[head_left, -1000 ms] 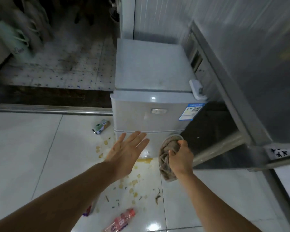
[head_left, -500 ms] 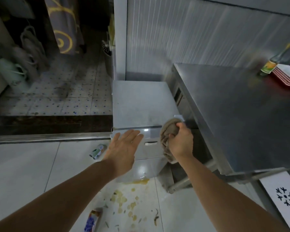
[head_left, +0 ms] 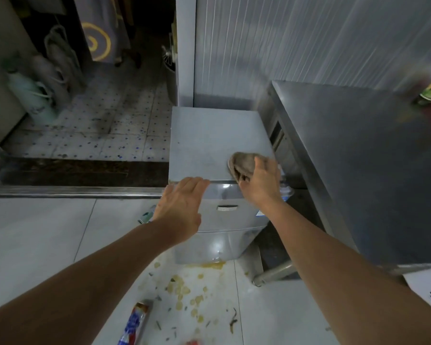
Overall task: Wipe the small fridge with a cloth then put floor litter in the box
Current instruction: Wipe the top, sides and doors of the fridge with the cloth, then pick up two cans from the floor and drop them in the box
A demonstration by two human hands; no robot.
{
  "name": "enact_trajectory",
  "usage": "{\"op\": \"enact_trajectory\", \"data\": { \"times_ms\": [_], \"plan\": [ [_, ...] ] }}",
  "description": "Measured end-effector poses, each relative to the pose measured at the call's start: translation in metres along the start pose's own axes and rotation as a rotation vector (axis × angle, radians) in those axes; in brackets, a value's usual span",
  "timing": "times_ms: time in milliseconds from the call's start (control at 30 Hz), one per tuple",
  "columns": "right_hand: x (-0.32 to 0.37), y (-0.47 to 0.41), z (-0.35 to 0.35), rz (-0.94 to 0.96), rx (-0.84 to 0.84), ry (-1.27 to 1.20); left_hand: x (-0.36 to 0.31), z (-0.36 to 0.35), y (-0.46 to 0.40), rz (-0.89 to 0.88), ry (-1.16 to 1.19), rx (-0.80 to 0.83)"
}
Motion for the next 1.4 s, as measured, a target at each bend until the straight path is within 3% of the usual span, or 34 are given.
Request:
{"op": "enact_trajectory", "data": {
  "times_ms": [233,700,900,1400],
  "plan": [
    [0.021,0.061,0.011,-0.013,0.181,-0.012,0.014,0.055,0.030,0.148,0.029,0.023],
    [0.146,0.138,0.037,0.035,0.425,0.053,0.080,0.162,0.138,0.321,0.072,0.114],
    [0.193,0.140,0.011,-0.005,0.401,0.028,0.153,0.175,0.141,0.322,0.114,0.140],
    [0.288,0.167,-0.101,-0.385,0.259,0.001,0.358,0.157,0.140,0.090,0.116,0.388]
  ]
}}
Point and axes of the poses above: each hand's wrist, its own y-axis away from the middle knuckle, its own z-axis out of the back of the hand, x = y × z, the point moved 8 cm from there along -y, towards the middle knuckle, and after that the axes turned 9 degrees about -y, right-handed, at the moved point
